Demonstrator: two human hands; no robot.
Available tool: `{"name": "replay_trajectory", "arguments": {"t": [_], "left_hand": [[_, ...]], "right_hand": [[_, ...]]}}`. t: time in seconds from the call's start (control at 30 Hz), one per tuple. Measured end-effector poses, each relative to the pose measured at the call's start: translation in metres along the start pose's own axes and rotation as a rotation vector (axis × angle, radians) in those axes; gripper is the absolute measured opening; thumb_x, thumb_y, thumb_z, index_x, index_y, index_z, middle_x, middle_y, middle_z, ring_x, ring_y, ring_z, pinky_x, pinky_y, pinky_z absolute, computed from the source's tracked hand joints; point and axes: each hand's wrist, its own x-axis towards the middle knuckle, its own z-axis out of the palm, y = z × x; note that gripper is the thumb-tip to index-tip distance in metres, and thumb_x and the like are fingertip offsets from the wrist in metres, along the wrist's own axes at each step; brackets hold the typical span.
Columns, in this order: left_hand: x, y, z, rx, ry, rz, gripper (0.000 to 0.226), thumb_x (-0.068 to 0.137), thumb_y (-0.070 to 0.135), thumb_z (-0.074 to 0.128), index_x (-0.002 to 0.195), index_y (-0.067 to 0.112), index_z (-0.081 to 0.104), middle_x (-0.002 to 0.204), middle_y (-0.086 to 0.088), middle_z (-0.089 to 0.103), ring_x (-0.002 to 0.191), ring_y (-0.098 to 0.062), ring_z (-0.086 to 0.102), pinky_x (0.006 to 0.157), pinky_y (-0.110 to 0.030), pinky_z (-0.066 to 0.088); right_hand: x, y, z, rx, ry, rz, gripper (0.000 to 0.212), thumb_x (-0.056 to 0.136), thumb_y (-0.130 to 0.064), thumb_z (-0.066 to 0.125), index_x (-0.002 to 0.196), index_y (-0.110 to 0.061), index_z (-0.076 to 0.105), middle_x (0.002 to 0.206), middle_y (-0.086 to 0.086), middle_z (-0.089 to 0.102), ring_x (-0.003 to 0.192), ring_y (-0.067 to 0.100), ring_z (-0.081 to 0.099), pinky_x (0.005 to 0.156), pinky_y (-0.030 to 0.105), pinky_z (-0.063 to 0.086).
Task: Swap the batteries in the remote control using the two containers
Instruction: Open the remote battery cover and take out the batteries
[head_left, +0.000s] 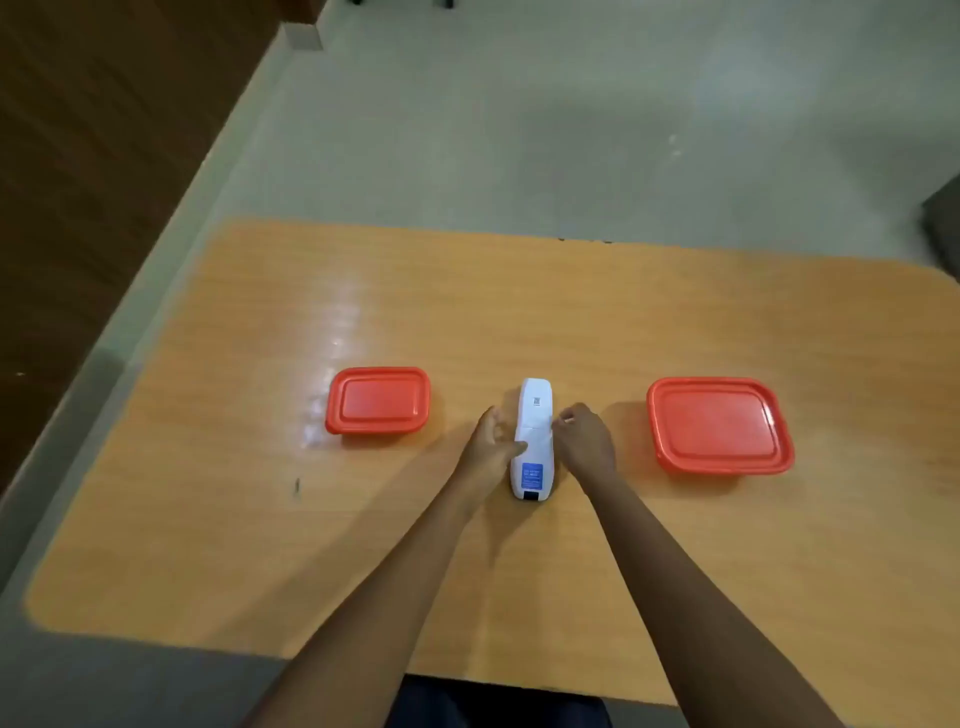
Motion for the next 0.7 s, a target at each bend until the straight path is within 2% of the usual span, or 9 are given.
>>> {"name": "replay_trajectory", "arguments": {"t": [0.1,0.2,0.27,0.3,0.37,0.43,0.57,0.63,0.7], "left_hand": [[0.020,-0.021,0.012,0.086,0.011,0.128,0.070,0.088,0.003,0.053,0.147,0.021,0.021,0.148,-0.003,0.034,0.137,-0.020,0.034,0.104,-0.032,0.039],[0.029,-0.044,0.018,0.107,0.051,0.212,0.073,0.086,0.006,0.055,0.147,0.030,0.021,0.146,-0.001,0.033,0.135,-0.018,0.033,0.107,-0.039,0.040],[0.030,-0.056,0.018,-0.003,0.036,0.300,0.073,0.087,0.005,0.056,0.147,0.029,0.021,0.145,0.001,0.036,0.132,-0.016,0.038,0.105,-0.035,0.042],[0.030,-0.060,0.019,-0.056,0.024,0.347,0.073,0.087,0.003,0.056,0.146,0.027,0.021,0.143,0.002,0.039,0.129,-0.013,0.042,0.101,-0.030,0.045],[0.025,-0.067,0.021,-0.126,0.016,0.436,0.073,0.087,-0.001,0.056,0.146,0.025,0.021,0.136,0.005,0.043,0.119,-0.008,0.049,0.093,-0.022,0.049],[0.021,-0.073,0.023,-0.168,0.029,0.505,0.074,0.086,-0.005,0.055,0.146,0.024,0.022,0.134,0.005,0.045,0.113,-0.004,0.052,0.089,-0.021,0.050],[0.005,-0.089,0.024,-0.252,0.102,0.582,0.067,0.085,-0.008,0.051,0.144,0.018,0.030,0.134,0.008,0.049,0.113,-0.006,0.054,0.096,-0.032,0.049],[-0.011,-0.096,0.026,-0.316,0.114,0.569,0.060,0.088,-0.005,0.050,0.142,0.015,0.035,0.128,0.008,0.053,0.106,-0.003,0.056,0.096,-0.030,0.048],[-0.029,-0.105,0.029,-0.387,0.081,0.526,0.053,0.090,-0.002,0.047,0.140,0.013,0.040,0.126,0.004,0.057,0.106,-0.010,0.058,0.094,-0.029,0.048]], "right_hand": [[0.010,0.004,0.025,0.134,0.144,-0.016,0.028,0.097,-0.026,0.035,0.099,-0.005,0.053,0.105,0.014,0.062,0.083,0.025,0.052,0.065,0.030,0.034],[0.014,0.011,0.040,0.325,0.159,0.019,0.035,0.095,-0.034,0.041,0.084,-0.002,0.052,0.087,0.013,0.059,0.078,0.023,0.052,0.067,0.033,0.038],[0.017,0.019,0.042,0.575,0.110,0.015,0.046,0.090,-0.036,0.051,0.087,0.010,0.054,0.080,0.022,0.053,0.075,0.025,0.052,0.068,0.035,0.040],[0.016,0.022,0.042,0.694,0.049,-0.008,0.044,0.087,-0.035,0.056,0.087,0.009,0.054,0.081,0.026,0.051,0.075,0.025,0.052,0.068,0.035,0.041],[0.008,0.031,0.043,0.891,-0.104,-0.085,0.025,0.088,-0.029,0.059,0.088,-0.004,0.054,0.084,0.019,0.056,0.077,0.026,0.056,0.069,0.037,0.046],[-0.001,0.043,0.047,1.019,-0.245,-0.177,0.017,0.090,-0.022,0.057,0.100,-0.008,0.056,0.092,0.012,0.064,0.081,0.026,0.062,0.072,0.039,0.051],[-0.020,0.071,0.060,1.090,-0.294,-0.326,0.016,0.092,-0.020,0.055,0.104,-0.009,0.058,0.095,0.010,0.068,0.080,0.022,0.066,0.071,0.036,0.056],[-0.034,0.081,0.063,1.087,-0.292,-0.358,0.015,0.093,-0.019,0.053,0.103,-0.010,0.059,0.093,0.008,0.068,0.078,0.019,0.067,0.069,0.034,0.057],[-0.052,0.090,0.063,1.097,-0.324,-0.373,0.018,0.094,-0.019,0.051,0.107,-0.007,0.056,0.093,0.008,0.067,0.078,0.019,0.067,0.070,0.034,0.057]]}}
